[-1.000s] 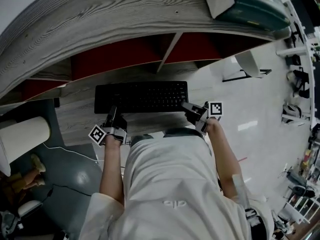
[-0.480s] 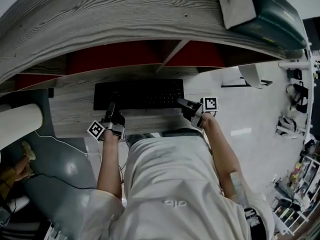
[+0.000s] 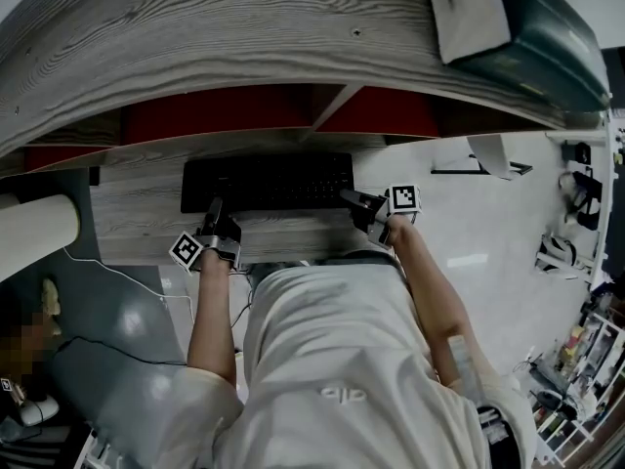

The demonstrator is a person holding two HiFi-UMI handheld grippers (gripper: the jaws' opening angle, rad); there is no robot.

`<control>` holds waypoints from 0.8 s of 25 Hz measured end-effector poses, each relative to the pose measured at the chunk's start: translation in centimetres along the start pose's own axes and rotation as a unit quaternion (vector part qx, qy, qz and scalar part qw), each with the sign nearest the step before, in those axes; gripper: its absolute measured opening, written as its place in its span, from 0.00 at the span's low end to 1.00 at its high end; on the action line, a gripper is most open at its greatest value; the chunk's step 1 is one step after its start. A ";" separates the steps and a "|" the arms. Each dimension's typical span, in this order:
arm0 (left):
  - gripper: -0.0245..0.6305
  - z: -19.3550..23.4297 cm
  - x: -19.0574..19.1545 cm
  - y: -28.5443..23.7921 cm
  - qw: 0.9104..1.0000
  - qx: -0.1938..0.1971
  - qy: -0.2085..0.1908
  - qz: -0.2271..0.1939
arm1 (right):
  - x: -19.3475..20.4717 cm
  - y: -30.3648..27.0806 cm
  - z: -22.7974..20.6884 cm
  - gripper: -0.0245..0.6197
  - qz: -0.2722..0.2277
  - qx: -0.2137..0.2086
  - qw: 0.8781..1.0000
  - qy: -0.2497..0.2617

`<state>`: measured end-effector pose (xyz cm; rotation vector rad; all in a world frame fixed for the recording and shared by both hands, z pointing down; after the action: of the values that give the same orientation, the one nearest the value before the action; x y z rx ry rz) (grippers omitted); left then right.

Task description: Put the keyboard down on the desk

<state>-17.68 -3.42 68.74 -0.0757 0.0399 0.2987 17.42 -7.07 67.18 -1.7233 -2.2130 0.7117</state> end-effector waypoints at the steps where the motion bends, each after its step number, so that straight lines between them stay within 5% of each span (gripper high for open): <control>1: 0.19 0.1 0.1 -0.1 1.000 -0.003 -0.001 0.000 | -0.2 0.0 -0.2 0.25 0.000 0.002 1.000 -0.002; 20: 0.24 1.3 -0.6 -2.5 0.998 -0.060 -0.023 0.026 | -2.3 -1.3 -2.2 0.25 -0.023 0.047 0.997 -0.048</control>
<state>-17.45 -5.88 70.23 -0.1881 -0.0214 0.3551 18.04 -9.02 69.93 -1.6212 -2.2344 0.8900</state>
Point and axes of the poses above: the fingertips, and each gripper's own axes: y backward along the fingers, z to its left, x out of its underside, the point moved 3 cm from there along y, backward along the fingers, and after that the axes turned 13 degrees about x, right-handed, at the moved point
